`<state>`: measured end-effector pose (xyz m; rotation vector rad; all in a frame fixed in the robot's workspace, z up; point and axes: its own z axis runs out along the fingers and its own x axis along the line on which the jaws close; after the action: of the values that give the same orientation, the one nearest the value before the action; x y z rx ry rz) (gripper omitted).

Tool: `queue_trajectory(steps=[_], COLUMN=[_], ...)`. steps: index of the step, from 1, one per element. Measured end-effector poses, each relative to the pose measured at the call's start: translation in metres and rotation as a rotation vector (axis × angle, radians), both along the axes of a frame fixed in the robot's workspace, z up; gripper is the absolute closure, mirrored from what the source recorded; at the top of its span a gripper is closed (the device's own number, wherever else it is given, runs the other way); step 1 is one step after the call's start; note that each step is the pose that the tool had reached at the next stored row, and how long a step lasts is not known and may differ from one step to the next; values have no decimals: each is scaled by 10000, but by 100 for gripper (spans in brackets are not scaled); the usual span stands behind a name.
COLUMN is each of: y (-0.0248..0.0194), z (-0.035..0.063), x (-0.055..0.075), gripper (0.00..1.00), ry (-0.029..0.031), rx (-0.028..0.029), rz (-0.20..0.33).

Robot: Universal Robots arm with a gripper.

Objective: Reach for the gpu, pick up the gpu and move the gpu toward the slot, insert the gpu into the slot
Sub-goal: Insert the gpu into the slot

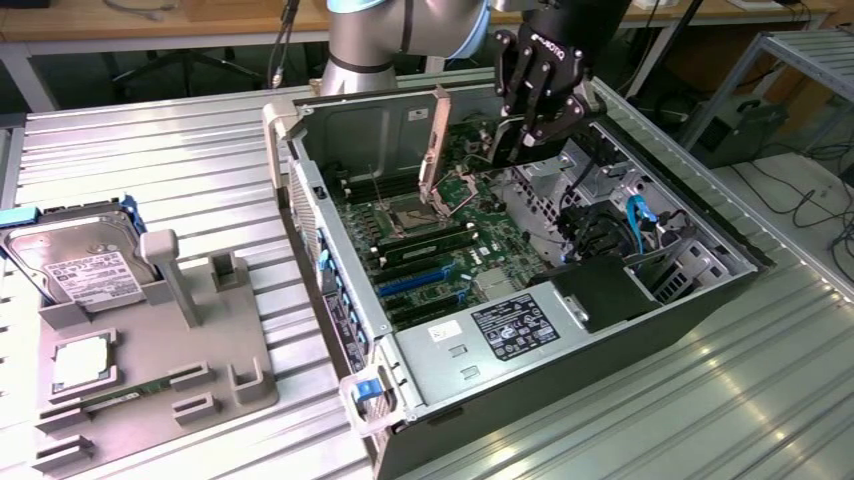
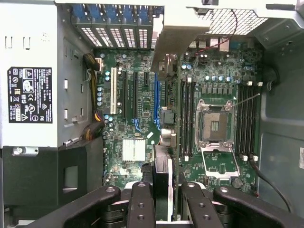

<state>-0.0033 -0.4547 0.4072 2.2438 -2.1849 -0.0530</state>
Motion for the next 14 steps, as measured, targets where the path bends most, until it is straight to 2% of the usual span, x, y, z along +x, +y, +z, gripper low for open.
queue_trajectory(steps=[14], y=[-1], z=[-36], x=[0], gripper=[72], ry=[0], rx=[-1], rz=[0])
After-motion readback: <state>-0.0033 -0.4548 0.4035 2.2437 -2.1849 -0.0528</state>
